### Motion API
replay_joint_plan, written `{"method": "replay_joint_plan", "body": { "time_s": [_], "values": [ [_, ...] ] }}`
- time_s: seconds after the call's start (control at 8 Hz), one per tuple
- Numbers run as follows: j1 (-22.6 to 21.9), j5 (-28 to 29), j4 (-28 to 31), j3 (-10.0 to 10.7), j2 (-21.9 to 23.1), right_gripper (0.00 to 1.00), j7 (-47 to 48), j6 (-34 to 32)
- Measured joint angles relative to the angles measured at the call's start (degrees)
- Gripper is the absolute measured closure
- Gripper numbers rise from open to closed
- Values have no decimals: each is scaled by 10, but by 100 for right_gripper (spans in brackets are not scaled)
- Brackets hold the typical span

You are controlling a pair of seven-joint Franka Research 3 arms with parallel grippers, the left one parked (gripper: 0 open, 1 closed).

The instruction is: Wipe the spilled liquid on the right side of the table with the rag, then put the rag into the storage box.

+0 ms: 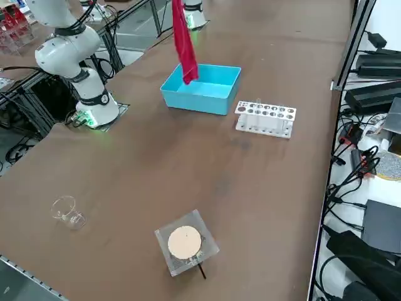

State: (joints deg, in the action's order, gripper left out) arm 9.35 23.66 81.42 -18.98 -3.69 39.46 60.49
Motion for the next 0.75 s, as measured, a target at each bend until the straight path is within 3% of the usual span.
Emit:
{"method": "replay_joint_plan", "body": {
  "time_s": [0.25, 0.5, 0.62, 0.75],
  "values": [
    [-24, -1, 3, 0, -12, 98, 0, 27],
    [-35, -7, 3, 0, -27, 91, 0, 52],
    [-40, -22, 3, 0, -35, 85, 0, 60],
    [-49, -42, 3, 0, -41, 63, -1, 66]
  ]
}}
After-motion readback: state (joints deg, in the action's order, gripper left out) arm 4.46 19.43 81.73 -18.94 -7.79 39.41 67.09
